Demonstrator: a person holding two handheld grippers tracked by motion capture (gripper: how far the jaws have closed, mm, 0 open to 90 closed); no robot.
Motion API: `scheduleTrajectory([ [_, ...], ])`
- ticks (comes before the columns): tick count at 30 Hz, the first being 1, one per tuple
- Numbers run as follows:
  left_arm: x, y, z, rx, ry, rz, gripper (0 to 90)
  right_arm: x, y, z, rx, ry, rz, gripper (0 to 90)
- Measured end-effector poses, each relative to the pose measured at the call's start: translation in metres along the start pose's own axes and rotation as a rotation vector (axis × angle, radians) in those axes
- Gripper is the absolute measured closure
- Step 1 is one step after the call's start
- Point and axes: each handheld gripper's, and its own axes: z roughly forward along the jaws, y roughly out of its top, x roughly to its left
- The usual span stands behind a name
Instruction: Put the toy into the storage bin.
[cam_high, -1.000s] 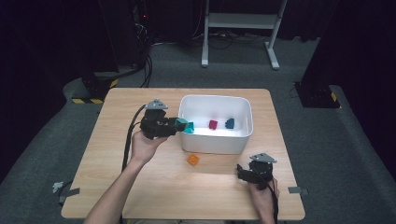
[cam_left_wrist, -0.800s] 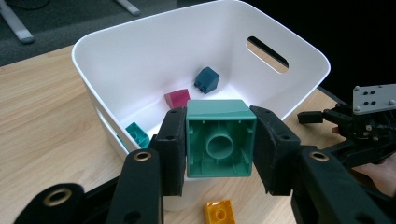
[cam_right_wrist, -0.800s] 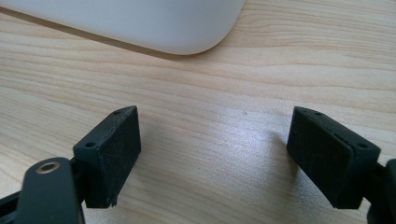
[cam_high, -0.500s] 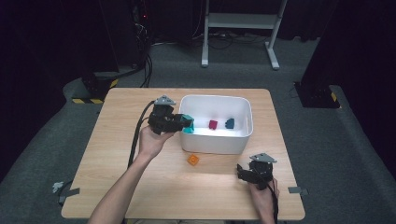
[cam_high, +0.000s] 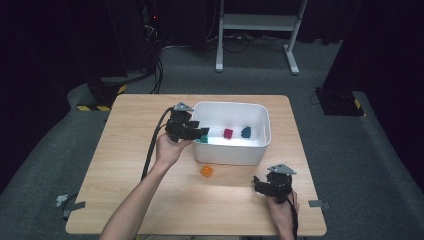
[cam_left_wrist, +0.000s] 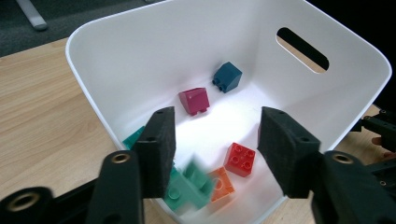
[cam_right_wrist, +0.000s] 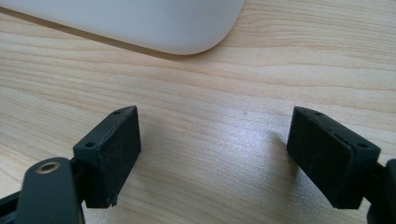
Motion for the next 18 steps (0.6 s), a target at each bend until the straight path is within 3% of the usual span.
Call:
scheduleTrajectory([
  [5,-0.006,-0.002,-0.007,-0.015,0.022,0.035,37.7,0.0,0.0,0.0,0.0,0.001,0.0,17.3],
  [8,-0.008,-0.007,-0.015,-0.026,0.027,0.032,35.7,0.0,0.0,0.0,0.001,0.001,0.0,17.3],
  [14,-0.01,-0.028,-0.031,-0.052,0.031,0.008,34.2,0.0,0.0,0.0,0.0,0.0,0.0,17.3],
  [18,-0.015,-0.045,-0.037,-0.045,0.041,0.017,34.0,0.0,0.0,0.0,0.001,0.001,0.0,17.3],
])
